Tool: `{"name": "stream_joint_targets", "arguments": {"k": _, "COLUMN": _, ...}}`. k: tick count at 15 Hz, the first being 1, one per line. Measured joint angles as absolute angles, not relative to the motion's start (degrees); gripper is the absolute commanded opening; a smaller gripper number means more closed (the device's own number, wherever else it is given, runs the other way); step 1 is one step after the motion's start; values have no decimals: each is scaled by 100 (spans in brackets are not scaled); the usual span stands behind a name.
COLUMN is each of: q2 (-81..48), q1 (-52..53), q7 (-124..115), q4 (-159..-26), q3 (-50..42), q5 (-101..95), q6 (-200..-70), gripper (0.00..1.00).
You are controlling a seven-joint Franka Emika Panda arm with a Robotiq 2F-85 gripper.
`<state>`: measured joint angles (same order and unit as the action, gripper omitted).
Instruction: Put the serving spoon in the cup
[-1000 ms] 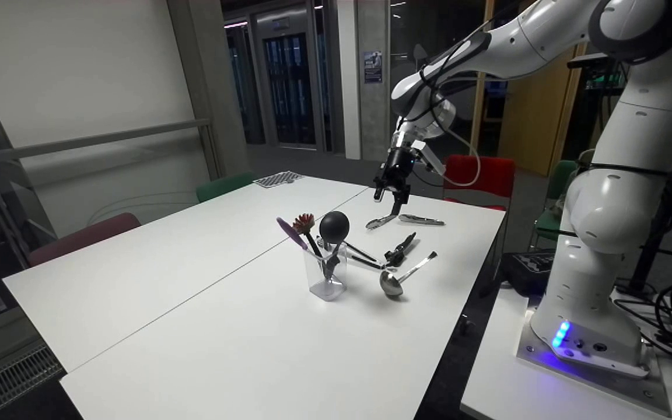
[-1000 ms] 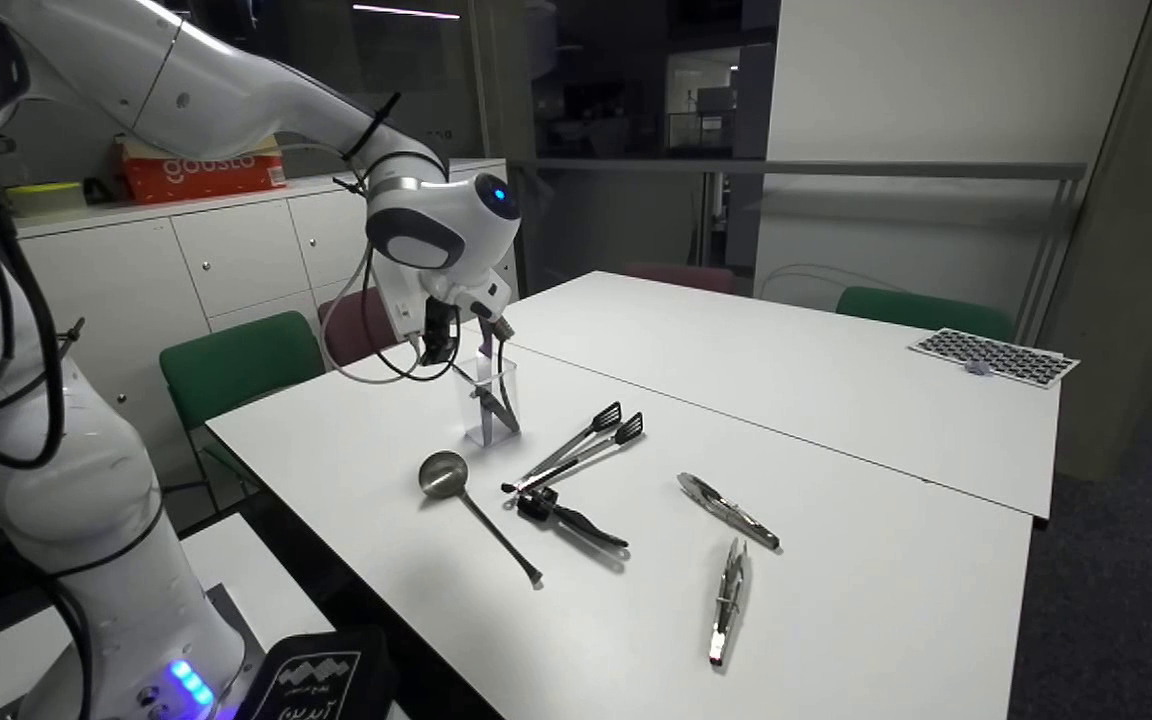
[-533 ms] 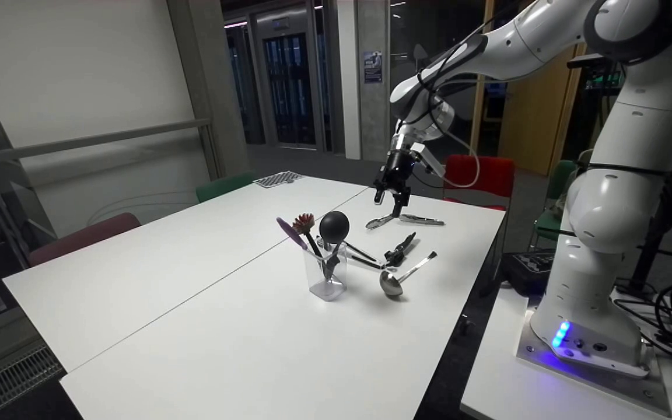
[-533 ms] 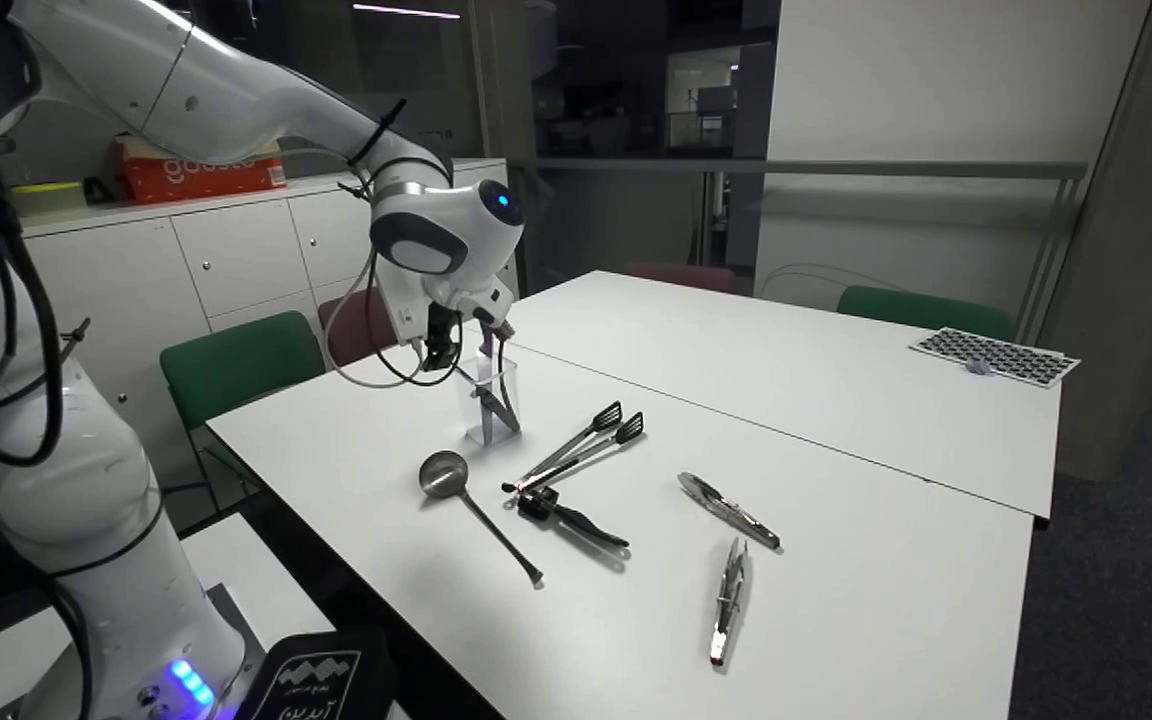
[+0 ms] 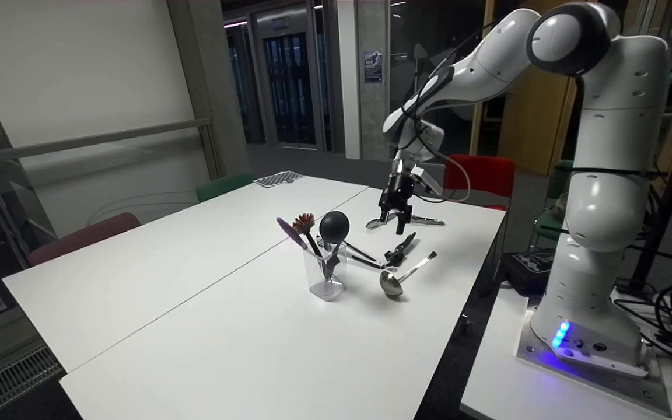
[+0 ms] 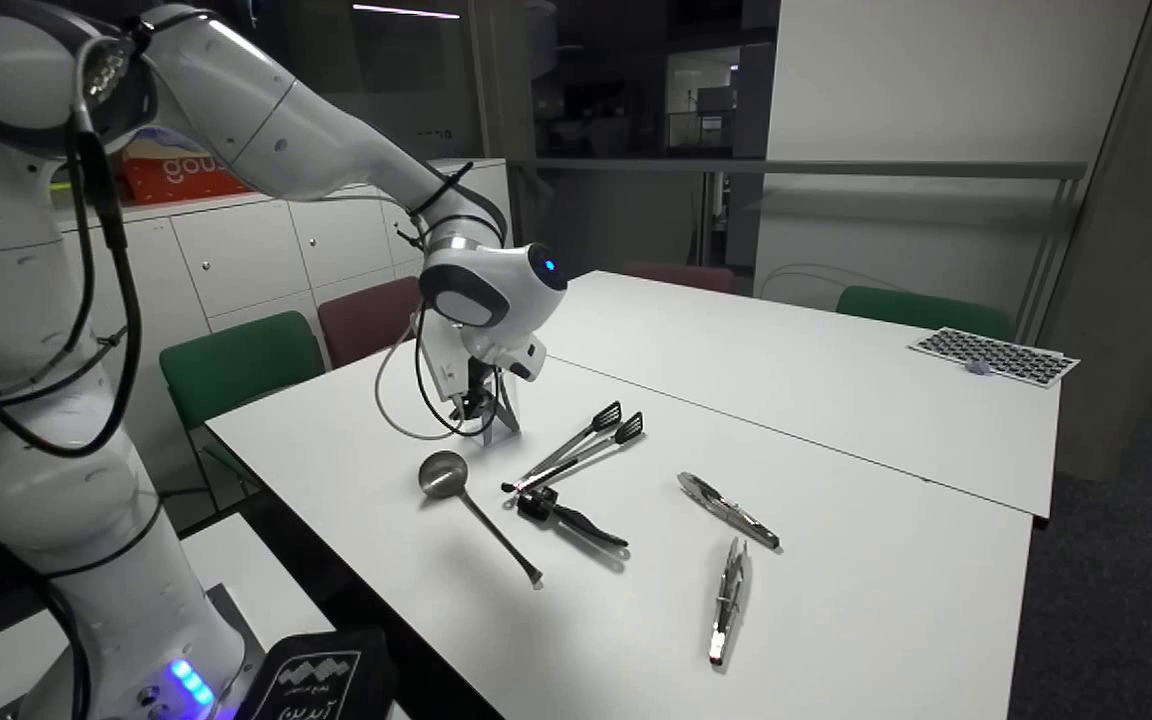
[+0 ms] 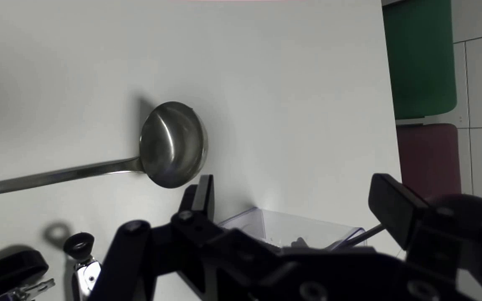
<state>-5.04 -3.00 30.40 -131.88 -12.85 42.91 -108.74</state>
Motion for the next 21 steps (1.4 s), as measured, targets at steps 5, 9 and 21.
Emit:
{"name": "stream_joint_targets", "arguments": {"k": 5, "q2": -1369, "q1": -641, "q7": 3590, "q4": -12706, "q3": -1112, "q5": 4900, "q6": -10875, "gripper": 100}}
{"name": "stream_joint_targets", "arguments": {"k": 9, "q2": -2033, "q1": -836, "q7": 3685, "q4": -12253, "q3": -948, "q5": 5099, "q6": -10856, "gripper": 100}}
{"name": "stream_joint_targets", "arguments": {"k": 21, "q2": -2414, "q1": -901, "q7": 3678, "q4": -12040, "q3": -811, "q5": 5069, "q6": -10884, "gripper": 100}}
